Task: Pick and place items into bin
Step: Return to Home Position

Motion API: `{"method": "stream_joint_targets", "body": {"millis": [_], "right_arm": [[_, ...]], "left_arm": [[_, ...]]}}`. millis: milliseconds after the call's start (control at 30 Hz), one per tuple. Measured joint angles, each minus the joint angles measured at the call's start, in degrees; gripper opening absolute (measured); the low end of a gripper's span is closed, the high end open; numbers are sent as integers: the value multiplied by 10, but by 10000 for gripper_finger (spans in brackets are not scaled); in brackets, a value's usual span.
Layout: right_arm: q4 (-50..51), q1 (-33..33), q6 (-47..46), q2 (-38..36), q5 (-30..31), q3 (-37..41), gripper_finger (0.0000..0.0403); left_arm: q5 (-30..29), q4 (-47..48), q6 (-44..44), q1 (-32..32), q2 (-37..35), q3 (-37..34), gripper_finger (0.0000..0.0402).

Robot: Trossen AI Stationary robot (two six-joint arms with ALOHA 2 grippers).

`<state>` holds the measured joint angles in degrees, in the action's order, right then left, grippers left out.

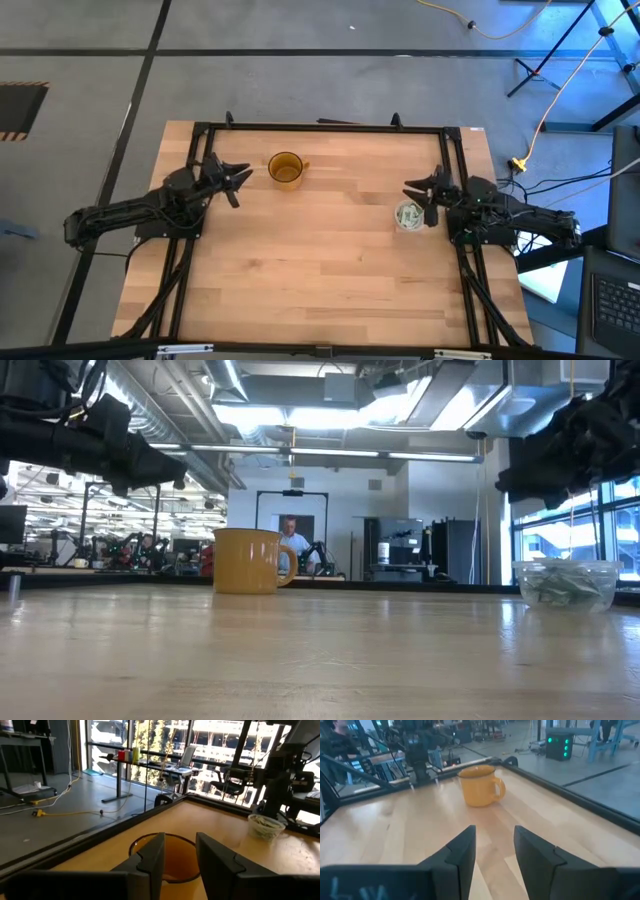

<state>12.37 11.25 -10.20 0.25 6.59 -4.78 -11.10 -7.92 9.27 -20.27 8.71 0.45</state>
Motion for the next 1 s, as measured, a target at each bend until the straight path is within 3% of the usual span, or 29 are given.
{"method": "stream_joint_targets", "body": {"millis": [400, 1000], "right_arm": [[-24, 0, 32, -2, 57, 3, 138], [-19, 0, 17, 1, 59, 3, 138]], "left_arm": [[-2, 20, -10, 0, 0, 0, 104], [-2, 20, -10, 0, 0, 0, 104]]}}
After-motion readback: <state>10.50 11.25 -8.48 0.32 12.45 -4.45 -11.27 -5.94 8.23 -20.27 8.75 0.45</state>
